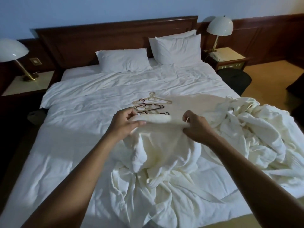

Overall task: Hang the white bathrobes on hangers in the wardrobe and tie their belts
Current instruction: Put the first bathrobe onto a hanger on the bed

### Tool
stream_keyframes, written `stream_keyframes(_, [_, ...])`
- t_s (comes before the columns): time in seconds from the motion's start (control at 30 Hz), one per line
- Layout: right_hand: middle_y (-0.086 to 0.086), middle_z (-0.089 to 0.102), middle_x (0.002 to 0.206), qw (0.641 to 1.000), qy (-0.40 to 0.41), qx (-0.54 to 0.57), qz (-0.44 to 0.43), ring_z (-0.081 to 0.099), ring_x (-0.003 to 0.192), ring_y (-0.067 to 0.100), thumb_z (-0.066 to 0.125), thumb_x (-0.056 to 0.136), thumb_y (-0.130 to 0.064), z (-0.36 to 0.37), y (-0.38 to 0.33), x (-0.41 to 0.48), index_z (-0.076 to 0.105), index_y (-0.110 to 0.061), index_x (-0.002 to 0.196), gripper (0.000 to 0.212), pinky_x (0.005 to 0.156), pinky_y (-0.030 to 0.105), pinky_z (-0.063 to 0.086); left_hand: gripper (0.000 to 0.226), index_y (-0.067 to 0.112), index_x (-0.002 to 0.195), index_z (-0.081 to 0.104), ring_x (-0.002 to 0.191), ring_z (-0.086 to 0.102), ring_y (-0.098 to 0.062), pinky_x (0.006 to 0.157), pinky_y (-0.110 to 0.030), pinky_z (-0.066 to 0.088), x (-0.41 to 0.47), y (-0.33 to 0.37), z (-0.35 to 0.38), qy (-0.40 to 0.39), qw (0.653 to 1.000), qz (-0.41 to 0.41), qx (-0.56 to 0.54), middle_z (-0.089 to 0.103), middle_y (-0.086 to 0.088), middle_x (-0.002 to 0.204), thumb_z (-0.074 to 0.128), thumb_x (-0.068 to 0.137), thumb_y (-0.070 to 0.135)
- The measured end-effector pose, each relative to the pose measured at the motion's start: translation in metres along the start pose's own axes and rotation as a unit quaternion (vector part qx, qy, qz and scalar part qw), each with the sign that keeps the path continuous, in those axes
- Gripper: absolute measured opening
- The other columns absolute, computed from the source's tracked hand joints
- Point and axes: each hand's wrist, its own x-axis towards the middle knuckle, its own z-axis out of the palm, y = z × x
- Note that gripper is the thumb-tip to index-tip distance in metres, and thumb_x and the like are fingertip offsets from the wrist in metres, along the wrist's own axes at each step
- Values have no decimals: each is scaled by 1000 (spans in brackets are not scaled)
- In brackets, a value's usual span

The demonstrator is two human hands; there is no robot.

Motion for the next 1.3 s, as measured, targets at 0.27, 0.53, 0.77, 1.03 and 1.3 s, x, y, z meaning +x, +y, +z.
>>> stream_keyframes(0.27, [3, 63, 82, 934, -215, 280, -58, 60, 75, 16, 82, 75, -13, 10, 13, 38, 65, -8, 94, 25, 65, 32, 47, 17, 28, 102, 76, 98, 69, -4, 85, -28, 51, 20, 30, 37, -74, 997, 20, 5, 75, 17, 102, 78, 89, 38])
stream_keyframes(0.53, [7, 65, 73, 884, -140, 446, -4, 60, 58, 17, 76, 87, -8, -21, 29, 95, 66, -7, 86, 10, 48, 23, 45, 17, 31, 82, 69, 83, 67, -17, 66, -29, 46, 44, -9, 50, -67, 956, -77, 275, 66, 6, 80, 77, 85, 46])
stream_keyframes(0.77, [22, 67, 98, 813, -208, 543, 21, 63, 89, 34, 55, 88, 10, -2, 19, 101, 70, 4, 111, 28, 74, 38, 50, 81, 39, 134, 49, 101, 64, -3, 81, -23, 52, 31, 22, 108, -51, 989, -133, 34, 65, 16, 113, 92, 65, 51])
stream_keyframes(1.03, [1, 67, 133, 948, -171, 229, -135, 63, 120, 10, 62, 83, 10, -16, 30, 123, 55, -22, 143, 69, 103, 38, 52, 36, 15, 84, 75, 76, 65, -22, 69, -34, 47, 31, 39, 101, 154, 952, -172, -199, 72, -2, 77, 51, 57, 13])
stream_keyframes(1.3, [-11, 66, 103, 945, -242, 50, -216, 61, 100, 10, 71, 85, -52, 61, -30, 106, 67, -33, 107, 30, 87, 31, 48, 15, 13, 75, 57, 71, 48, -22, 64, -33, 35, 49, 119, -13, -39, 983, 31, -177, 50, -8, 73, 55, 70, -1])
